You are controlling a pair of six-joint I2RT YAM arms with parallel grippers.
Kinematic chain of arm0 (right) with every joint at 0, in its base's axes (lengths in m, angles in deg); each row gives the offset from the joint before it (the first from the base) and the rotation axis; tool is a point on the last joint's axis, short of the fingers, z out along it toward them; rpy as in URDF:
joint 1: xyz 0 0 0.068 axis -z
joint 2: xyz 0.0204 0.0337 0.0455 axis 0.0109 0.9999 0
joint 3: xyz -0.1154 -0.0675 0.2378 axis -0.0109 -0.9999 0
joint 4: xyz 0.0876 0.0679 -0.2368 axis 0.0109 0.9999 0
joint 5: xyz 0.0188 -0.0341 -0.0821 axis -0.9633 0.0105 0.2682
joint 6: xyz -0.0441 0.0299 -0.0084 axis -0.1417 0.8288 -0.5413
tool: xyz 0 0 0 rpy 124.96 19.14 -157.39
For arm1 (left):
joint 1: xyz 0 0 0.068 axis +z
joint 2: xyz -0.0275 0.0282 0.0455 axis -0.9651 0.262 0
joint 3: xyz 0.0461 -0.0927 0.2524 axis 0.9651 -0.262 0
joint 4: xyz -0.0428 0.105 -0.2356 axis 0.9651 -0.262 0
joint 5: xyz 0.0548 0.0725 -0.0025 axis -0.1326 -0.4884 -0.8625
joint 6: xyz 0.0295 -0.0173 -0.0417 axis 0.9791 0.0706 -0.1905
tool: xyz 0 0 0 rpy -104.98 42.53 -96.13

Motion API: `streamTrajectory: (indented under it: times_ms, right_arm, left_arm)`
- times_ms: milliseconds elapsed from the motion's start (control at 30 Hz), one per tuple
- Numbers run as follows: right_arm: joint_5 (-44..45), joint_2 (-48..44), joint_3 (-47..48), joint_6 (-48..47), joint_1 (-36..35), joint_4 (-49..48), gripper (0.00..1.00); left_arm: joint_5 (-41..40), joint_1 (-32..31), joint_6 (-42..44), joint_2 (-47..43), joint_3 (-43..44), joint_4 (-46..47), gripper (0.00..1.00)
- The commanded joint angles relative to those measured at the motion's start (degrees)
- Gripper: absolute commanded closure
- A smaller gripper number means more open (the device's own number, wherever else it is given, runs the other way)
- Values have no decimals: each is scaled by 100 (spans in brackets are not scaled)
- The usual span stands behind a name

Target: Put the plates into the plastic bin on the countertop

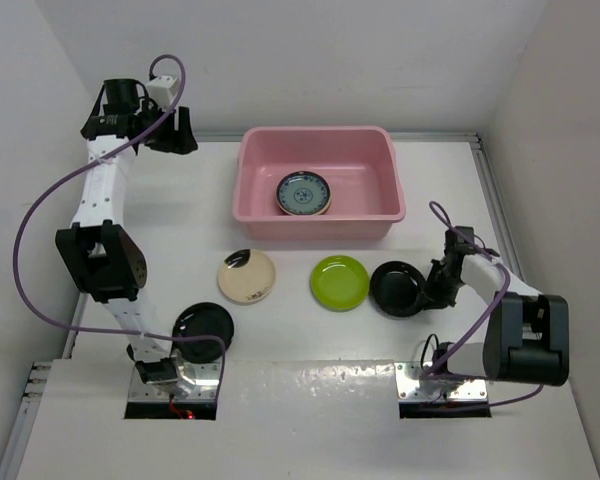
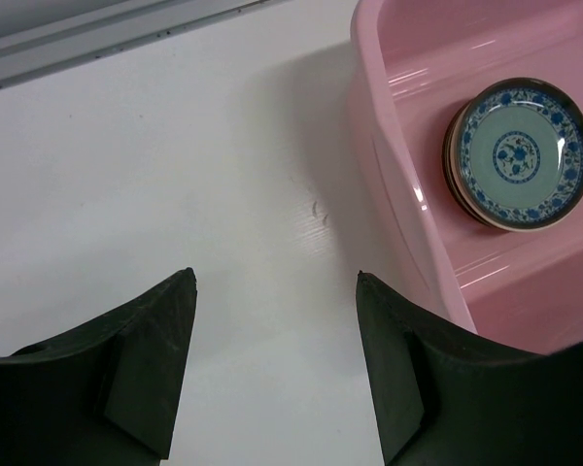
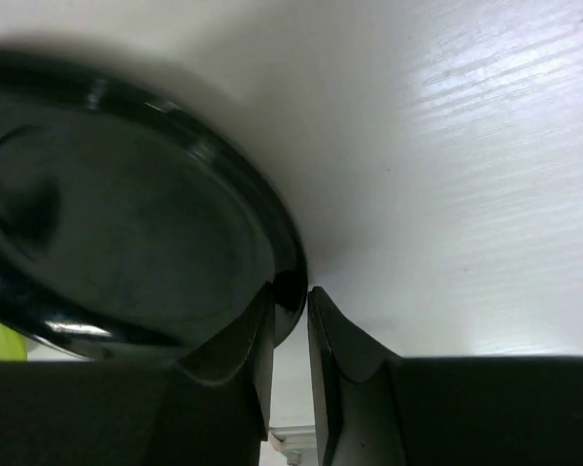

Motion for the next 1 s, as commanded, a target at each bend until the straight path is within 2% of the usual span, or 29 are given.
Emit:
streamTrajectory:
  times_ms: [0, 167, 400, 433, 567, 600, 767, 800, 967]
  right_arm:
    - [1, -360, -77, -76, -19, -174, 80]
    - [159, -878, -497, 598, -19, -349, 72]
    - [-68, -791, -1025, 1452, 60, -1297, 66]
    - [-60, -756, -1069, 1558, 42, -1429, 68]
    - [54, -589, -1175, 1691, 182, -1510, 86]
    - [63, -667, -1184, 1708, 244, -1423, 100]
    - [466, -1440, -1351, 1953, 666, -1106, 100]
    - [528, -1990, -1403, 2024, 866, -1053, 100]
    - [967, -3311, -1299, 2376, 1158, -1228, 100]
  left_arm:
    - [91, 45, 67, -375, -79, 82, 31]
    - [91, 45, 67, -376, -132, 82, 31]
    - [197, 45, 67, -376, -79, 82, 31]
    - [197, 45, 67, -428, -79, 82, 31]
    - [197, 45, 67, -481, -131, 82, 31]
    - [197, 45, 67, -481, -132, 82, 31]
    - [197, 45, 67, -481, -184, 82, 31]
    - [197, 45, 67, -481, -184, 82, 31]
    - [197, 98, 67, -481, -184, 82, 31]
